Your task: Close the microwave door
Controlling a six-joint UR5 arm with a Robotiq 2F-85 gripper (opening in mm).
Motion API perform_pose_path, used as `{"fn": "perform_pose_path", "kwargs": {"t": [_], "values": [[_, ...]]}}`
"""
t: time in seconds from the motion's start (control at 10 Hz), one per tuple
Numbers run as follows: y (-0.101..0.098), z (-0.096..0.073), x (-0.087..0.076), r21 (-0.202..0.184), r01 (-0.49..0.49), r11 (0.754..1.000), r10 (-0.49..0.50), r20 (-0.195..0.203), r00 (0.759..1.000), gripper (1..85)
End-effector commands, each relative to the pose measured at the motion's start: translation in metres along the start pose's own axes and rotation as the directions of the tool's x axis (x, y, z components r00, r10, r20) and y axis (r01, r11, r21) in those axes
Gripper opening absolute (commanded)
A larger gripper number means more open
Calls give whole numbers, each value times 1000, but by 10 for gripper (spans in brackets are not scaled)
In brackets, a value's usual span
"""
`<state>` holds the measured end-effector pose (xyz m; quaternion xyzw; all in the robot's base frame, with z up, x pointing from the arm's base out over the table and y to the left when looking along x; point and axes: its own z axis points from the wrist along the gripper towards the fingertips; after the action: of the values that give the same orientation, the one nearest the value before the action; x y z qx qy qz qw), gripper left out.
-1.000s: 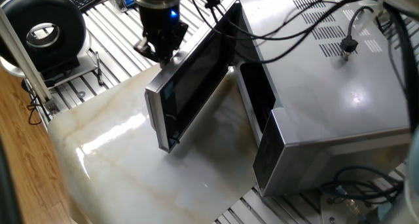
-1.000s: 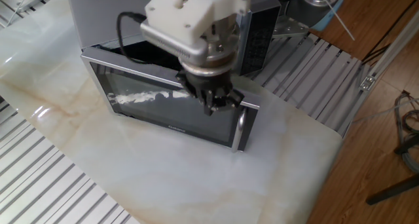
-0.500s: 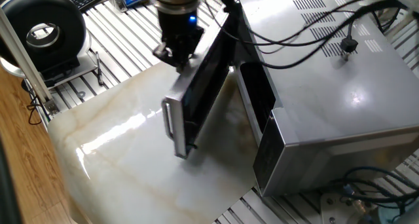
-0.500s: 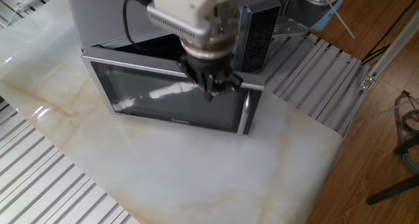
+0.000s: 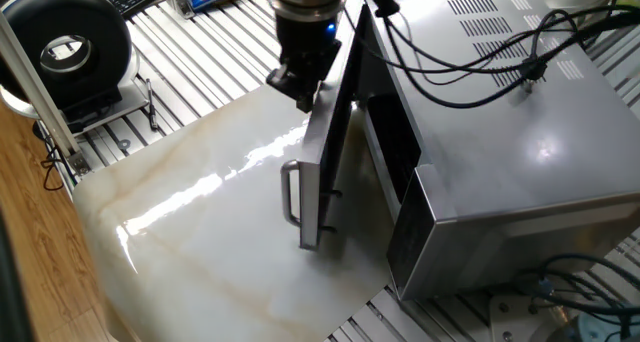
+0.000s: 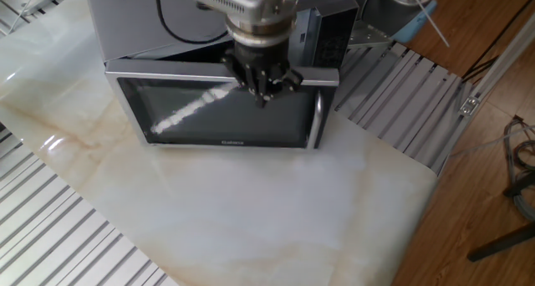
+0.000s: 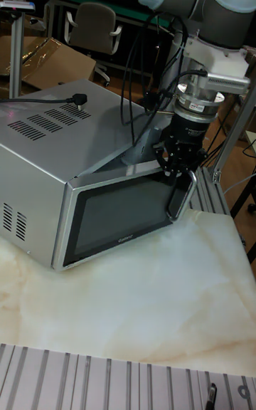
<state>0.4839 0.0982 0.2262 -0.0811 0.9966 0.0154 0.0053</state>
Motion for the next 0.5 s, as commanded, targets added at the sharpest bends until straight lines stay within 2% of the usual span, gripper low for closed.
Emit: {"fn": "perform_pose_path", "kwargs": {"t": [0.0, 0.4], "values": [[-15, 3, 9, -15, 27, 1000, -27, 19, 999, 10], [-23, 5, 10, -6, 36, 999, -36, 22, 999, 10]]}}
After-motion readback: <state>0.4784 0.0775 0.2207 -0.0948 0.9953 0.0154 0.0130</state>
